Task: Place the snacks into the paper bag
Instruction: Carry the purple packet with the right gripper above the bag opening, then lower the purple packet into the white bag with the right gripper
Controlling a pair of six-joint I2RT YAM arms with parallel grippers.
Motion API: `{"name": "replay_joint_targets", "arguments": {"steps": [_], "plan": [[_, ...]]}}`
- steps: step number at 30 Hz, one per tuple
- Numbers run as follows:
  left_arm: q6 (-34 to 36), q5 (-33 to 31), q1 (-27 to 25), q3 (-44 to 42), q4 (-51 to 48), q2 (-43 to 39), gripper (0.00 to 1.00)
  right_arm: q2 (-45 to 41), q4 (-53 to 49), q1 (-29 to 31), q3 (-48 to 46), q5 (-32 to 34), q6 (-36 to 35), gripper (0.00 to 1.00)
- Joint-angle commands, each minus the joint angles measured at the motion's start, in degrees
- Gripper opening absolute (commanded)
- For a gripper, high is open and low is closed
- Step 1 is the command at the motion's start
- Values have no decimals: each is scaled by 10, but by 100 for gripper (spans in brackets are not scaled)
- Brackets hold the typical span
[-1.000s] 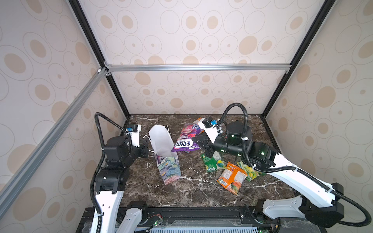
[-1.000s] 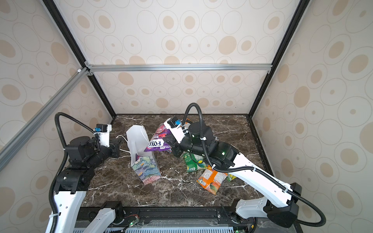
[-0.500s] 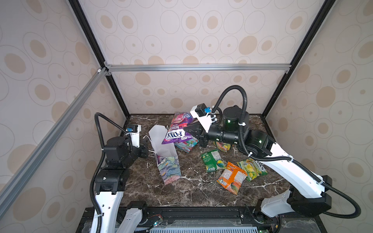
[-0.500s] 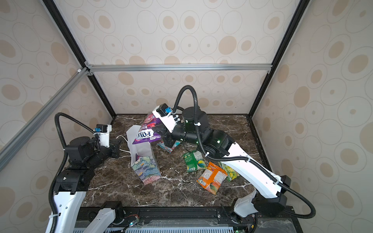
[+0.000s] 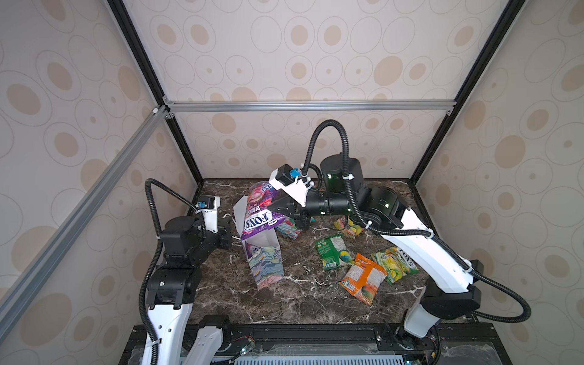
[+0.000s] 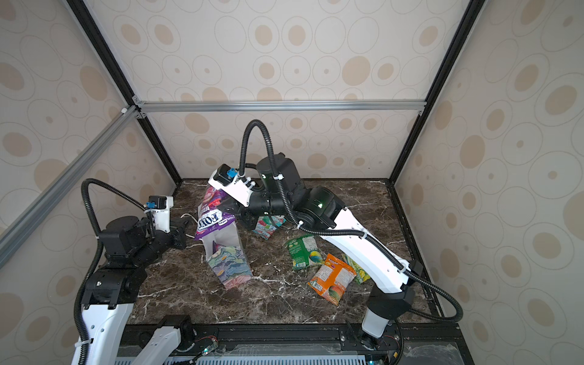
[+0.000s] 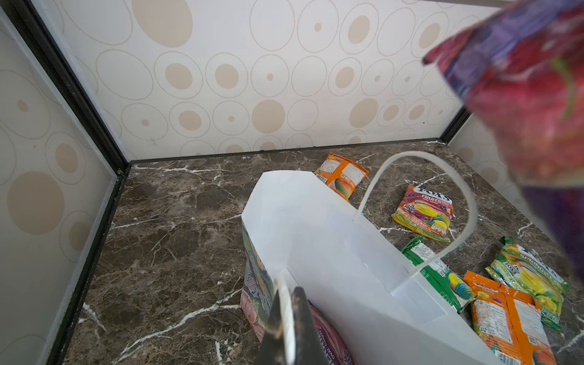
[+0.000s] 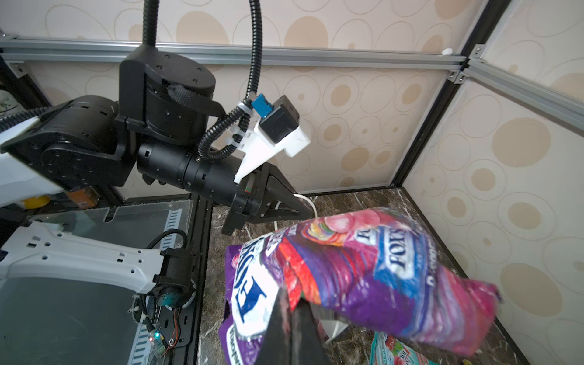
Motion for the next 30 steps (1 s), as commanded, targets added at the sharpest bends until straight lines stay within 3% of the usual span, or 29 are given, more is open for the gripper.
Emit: {"name": "replay_joint_targets", "arguments": {"steps": [1, 8, 30], "plan": [[-2, 2, 1, 5, -1, -6, 0, 33, -79, 4, 73, -54, -68, 0], [-1, 2, 1, 7, -3, -5, 0, 109, -181, 4, 176, -50, -116, 0], [-1, -2, 1, 4, -2, -8, 0, 167, -155, 5, 192, 96, -141, 0]]}}
